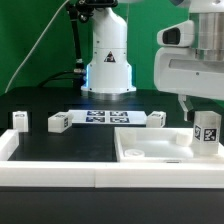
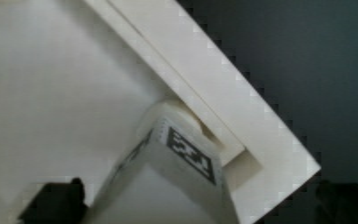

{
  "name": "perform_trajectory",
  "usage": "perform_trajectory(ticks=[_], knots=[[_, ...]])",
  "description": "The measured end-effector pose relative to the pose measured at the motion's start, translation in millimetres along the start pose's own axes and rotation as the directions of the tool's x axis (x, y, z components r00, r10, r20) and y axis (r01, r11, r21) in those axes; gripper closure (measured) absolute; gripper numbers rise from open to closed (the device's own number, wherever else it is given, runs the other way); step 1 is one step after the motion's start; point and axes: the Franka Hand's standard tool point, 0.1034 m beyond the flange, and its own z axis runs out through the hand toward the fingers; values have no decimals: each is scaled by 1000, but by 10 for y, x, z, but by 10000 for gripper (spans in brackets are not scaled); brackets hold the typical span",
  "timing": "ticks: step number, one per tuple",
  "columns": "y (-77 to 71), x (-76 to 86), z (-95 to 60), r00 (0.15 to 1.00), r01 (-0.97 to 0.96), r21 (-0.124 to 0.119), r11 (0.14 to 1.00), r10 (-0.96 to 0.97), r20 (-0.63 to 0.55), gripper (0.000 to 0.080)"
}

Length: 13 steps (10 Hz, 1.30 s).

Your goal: Assemble one leg

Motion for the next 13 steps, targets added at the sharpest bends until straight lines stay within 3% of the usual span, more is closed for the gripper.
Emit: perform_trajectory(ticks=[2, 4, 7, 9, 11, 12, 13], knots=[[-32, 12, -3, 963, 268, 6, 963, -268, -20, 150], [-20, 28, -3, 850, 526, -16, 850, -527, -26, 150], [34, 14, 12, 711, 703, -26, 711, -703, 13, 150], [53, 30, 19, 681, 732, -25, 681, -732, 15, 150], [55, 30, 20, 682, 731, -25, 682, -731, 16, 418], [64, 45, 17, 683, 730, -27, 683, -730, 14, 509], [67, 44, 22, 689, 724, -26, 689, -724, 15, 509]])
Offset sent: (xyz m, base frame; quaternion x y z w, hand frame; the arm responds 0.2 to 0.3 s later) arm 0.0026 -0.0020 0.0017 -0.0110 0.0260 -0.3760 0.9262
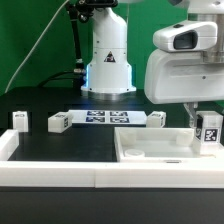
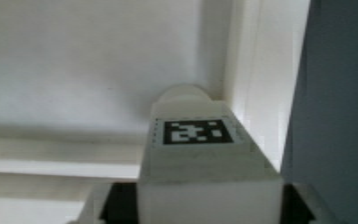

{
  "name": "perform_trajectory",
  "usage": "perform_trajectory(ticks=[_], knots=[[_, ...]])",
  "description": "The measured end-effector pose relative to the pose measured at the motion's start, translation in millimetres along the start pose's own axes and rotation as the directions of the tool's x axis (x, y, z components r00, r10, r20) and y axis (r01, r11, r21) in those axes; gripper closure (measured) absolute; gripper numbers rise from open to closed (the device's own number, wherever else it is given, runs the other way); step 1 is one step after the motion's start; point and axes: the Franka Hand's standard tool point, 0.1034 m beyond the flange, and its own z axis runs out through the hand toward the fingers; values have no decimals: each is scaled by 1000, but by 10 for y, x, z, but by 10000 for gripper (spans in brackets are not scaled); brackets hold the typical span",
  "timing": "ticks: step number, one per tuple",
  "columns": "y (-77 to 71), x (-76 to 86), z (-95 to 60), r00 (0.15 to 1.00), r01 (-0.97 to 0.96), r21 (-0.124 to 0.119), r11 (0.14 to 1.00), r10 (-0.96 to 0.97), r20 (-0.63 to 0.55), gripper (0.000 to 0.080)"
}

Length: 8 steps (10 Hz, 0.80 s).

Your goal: Assemble one leg

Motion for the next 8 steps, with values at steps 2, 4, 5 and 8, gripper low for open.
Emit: perform_trajectory(ticks=[2, 4, 5, 8], knots=[[1, 9, -13, 999, -31, 0, 1000, 31, 18, 509], [11, 5, -5, 956, -293, 4, 956, 293, 28, 509], [13, -5, 7, 906, -423, -1, 906, 423, 29, 509], [22, -4, 13, 686, -727, -6, 687, 727, 21, 509]])
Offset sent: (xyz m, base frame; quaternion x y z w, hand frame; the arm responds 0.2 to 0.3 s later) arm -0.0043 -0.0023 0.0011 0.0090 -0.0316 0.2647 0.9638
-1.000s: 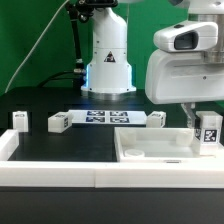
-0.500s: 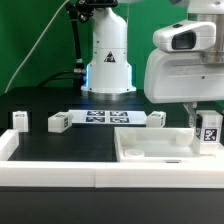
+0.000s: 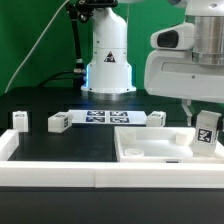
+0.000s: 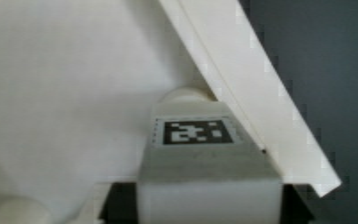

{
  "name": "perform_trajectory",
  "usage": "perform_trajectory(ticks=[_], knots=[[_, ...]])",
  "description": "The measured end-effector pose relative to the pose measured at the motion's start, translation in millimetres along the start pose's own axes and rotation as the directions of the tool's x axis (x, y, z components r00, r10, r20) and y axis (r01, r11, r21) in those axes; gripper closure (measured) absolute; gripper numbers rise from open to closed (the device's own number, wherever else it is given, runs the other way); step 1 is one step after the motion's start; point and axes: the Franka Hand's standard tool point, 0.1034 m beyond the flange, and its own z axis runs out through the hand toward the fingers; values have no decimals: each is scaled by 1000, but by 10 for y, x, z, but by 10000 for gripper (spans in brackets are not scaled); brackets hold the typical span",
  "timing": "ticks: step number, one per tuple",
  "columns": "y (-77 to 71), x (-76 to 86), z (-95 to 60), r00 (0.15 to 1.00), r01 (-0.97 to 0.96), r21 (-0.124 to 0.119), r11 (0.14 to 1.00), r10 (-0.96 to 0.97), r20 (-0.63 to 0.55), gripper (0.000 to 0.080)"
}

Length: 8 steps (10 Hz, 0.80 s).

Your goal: Assemble one leg

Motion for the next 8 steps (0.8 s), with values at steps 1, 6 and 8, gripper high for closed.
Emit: perform_trajectory(ticks=[1, 6, 8], knots=[[1, 0, 0, 995, -99, -1, 995, 99, -1, 509], [1, 14, -7, 868, -496, 5, 868, 496, 4, 509], [-10, 3, -3, 888, -460, 7, 888, 460, 7, 390]])
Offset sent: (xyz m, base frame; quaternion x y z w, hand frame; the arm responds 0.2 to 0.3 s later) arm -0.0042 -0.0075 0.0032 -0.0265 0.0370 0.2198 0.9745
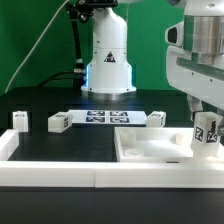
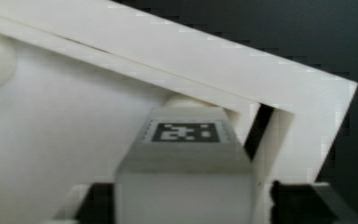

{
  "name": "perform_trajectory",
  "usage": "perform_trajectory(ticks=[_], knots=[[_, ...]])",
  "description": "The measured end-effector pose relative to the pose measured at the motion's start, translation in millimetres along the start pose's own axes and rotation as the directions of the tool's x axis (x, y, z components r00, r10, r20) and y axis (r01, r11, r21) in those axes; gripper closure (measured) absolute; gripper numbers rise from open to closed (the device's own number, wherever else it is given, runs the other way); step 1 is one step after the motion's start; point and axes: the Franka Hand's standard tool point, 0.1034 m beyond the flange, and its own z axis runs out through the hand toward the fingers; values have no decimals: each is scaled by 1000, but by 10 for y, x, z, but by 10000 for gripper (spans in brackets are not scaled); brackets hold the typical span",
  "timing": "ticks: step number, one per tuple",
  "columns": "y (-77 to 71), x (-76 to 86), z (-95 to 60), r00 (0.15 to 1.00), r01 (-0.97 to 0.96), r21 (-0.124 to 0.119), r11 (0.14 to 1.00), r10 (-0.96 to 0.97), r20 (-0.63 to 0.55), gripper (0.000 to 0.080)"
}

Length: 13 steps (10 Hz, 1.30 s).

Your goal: Assemble one leg

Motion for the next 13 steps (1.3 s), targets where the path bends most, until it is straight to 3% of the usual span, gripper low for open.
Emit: perform_trajectory(ticks=[1, 2, 5, 8, 10, 13], knots=[[-1, -7, 4, 999, 52, 1, 999, -52, 0, 255], [-6, -35, 6, 998, 64, 1, 998, -64, 0, 172], [-29, -92, -4, 918, 396, -6, 918, -396, -15, 156], [-55, -97, -13, 753, 657, -13, 753, -657, -30, 150], [-52, -99, -3, 603, 797, -20, 604, -797, -29, 150], [-54, -80, 0, 381, 922, -57, 383, -924, -34, 150]])
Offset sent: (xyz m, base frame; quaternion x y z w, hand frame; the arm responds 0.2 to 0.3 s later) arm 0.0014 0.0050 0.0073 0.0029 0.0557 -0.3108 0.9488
